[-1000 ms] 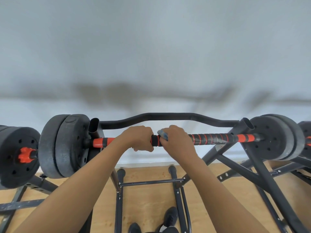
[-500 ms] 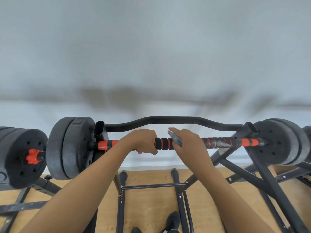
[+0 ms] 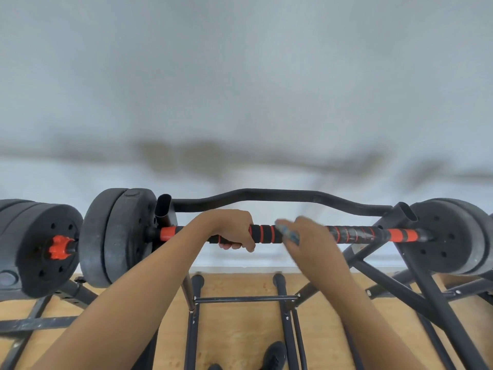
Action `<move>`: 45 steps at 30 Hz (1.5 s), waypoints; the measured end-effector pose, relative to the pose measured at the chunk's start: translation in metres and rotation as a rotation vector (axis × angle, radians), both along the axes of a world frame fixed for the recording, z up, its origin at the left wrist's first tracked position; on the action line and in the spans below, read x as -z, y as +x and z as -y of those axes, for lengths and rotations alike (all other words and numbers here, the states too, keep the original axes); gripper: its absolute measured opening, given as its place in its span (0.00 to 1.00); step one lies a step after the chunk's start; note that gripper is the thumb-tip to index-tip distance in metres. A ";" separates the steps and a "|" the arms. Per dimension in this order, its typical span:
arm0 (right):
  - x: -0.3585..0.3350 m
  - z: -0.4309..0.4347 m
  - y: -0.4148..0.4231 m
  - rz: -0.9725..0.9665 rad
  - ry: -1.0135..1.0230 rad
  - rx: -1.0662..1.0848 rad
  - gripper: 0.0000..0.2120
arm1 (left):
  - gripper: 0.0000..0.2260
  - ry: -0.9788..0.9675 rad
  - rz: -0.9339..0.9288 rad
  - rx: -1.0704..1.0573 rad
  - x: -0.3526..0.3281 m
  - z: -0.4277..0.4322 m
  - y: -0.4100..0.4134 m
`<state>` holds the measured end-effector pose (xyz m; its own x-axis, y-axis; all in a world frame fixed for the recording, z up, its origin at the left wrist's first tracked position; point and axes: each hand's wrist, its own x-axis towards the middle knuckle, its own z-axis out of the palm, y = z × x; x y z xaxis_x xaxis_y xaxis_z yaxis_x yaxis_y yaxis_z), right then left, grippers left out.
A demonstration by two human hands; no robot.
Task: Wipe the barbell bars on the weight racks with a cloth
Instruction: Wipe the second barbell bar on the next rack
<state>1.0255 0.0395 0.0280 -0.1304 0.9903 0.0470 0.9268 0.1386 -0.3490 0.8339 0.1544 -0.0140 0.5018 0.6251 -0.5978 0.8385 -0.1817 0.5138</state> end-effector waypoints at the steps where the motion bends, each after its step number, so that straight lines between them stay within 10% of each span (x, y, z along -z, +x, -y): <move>1: -0.008 -0.009 0.003 -0.041 0.017 0.037 0.06 | 0.10 0.011 0.005 -0.006 0.001 0.000 -0.001; 15: 0.025 0.007 -0.002 0.261 -0.030 -0.117 0.19 | 0.09 0.060 0.032 0.002 0.005 0.001 0.000; 18: 0.024 0.015 0.005 0.188 -0.030 -0.137 0.17 | 0.10 0.117 0.033 0.002 0.005 0.005 -0.002; 24: 0.018 -0.020 0.017 0.015 0.102 -0.015 0.11 | 0.15 0.819 -0.227 0.119 0.004 0.036 0.010; 34: 0.032 -0.025 -0.003 0.064 0.025 -0.116 0.03 | 0.11 0.938 -0.338 -0.040 0.022 0.053 0.022; 39: 0.031 0.005 0.009 0.045 0.031 -0.198 0.19 | 0.11 0.942 -0.329 -0.044 0.023 0.054 0.022; 45: 0.011 -0.022 0.022 -0.142 0.134 -0.050 0.07 | 0.10 0.957 -0.290 -0.062 0.024 0.058 0.021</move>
